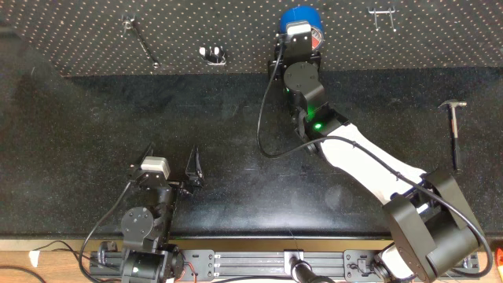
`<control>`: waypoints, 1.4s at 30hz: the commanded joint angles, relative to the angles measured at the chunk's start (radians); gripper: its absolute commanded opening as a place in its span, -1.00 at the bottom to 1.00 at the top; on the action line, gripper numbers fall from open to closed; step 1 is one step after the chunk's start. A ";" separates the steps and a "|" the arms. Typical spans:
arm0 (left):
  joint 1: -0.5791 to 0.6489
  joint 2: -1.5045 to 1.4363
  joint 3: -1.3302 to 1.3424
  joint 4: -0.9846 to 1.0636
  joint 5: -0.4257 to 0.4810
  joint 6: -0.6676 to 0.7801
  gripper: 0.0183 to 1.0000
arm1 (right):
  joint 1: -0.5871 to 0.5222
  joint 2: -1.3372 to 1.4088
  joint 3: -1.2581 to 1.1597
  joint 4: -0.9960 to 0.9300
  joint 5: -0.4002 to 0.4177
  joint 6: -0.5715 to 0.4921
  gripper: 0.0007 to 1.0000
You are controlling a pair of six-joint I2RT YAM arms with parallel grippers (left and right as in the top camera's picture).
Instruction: Place Tools Onto Pegboard
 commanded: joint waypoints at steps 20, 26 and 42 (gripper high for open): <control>-0.003 -0.008 -0.002 -0.006 -0.011 0.005 0.99 | -0.575 -0.599 0.009 -1.638 -0.284 -0.181 0.71; -0.003 -0.008 -0.002 -0.006 -0.011 0.005 0.99 | -1.040 -0.383 0.009 -1.584 -0.352 -0.495 0.68; -0.003 -0.008 -0.002 -0.006 -0.011 0.005 0.99 | -1.248 0.029 0.009 -1.298 -0.500 -0.782 0.67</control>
